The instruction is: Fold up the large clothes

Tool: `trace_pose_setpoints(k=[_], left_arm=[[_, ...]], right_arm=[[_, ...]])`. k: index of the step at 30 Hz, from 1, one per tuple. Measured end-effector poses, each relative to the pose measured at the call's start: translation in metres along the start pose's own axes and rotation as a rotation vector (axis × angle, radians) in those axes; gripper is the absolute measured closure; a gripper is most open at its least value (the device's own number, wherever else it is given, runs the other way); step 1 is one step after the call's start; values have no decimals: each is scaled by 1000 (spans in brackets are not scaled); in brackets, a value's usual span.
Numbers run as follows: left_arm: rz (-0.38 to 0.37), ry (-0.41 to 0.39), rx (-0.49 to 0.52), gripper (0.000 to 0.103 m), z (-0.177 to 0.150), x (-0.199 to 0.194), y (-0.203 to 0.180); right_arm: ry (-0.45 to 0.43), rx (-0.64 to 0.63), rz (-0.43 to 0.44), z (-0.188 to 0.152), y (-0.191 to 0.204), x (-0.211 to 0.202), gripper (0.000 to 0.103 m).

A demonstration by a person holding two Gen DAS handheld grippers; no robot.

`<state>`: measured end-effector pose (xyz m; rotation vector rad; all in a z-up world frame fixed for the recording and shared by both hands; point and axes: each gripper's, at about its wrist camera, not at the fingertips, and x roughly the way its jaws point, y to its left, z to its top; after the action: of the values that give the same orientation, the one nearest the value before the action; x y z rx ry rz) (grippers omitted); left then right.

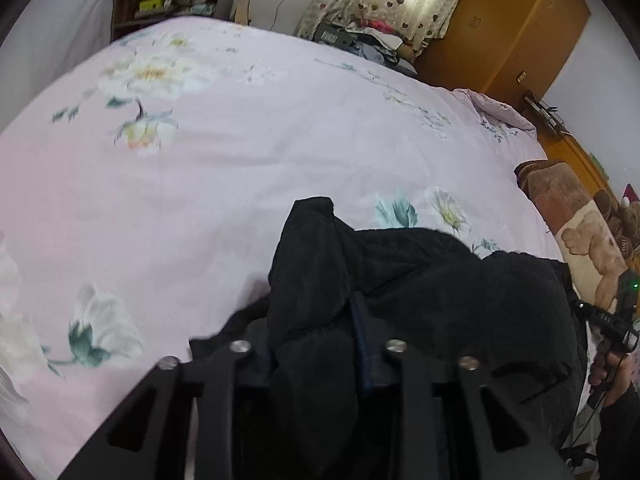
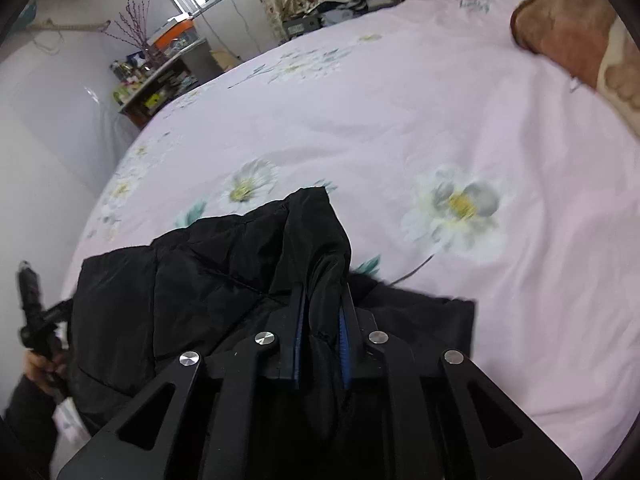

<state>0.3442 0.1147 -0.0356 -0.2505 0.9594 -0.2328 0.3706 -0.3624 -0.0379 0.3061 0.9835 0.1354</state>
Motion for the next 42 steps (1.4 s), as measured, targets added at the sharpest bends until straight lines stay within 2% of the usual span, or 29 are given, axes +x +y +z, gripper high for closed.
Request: trace_pose_setpoints(k=[3,5,6,8,10,13,24,27,28,31,34,40,42], left_arm=[[10,-76,27,81,17,-8,-9],[30,-82,30,81,22,3,-10],[55,-69,39,80,17,16,-8],[80,-44,35,78,1,39,-2],[70,-70,10,76,-13,46,5],[78,-100,14,76,-20,46,5],[115,-128,9,67,-26,62,6],[124,-122,-5,60,-23,61,7],[133,-113,-14,55,-21,59,7],[124,-82,-41,52,-11,46,11],[101,-91,-66,51,0,24,16],[140,-193,-31,51,18,-25,9],[141,-231,-11,51,21,-41,-5]], right_arm=[[-49,37,-40,15,-5,-9,91],[-34,24,-83,19,-5,0,91],[-10,-7,-130,16,-3,13,91],[37,-20,-168,7,-6,37,90],[61,-22,-196,-7,-8,57,90],[49,-52,-227,-18,-4,67,90],[29,-86,-263,-24,-5,85,89],[25,-89,-269,-24,-3,87,88],[25,-86,-264,-23,-3,87,87],[28,-65,-252,-18,-5,75,84],[13,-34,-243,-9,-5,51,76],[-155,-34,-203,4,14,-22,72],[-195,-67,-148,2,36,-40,72]])
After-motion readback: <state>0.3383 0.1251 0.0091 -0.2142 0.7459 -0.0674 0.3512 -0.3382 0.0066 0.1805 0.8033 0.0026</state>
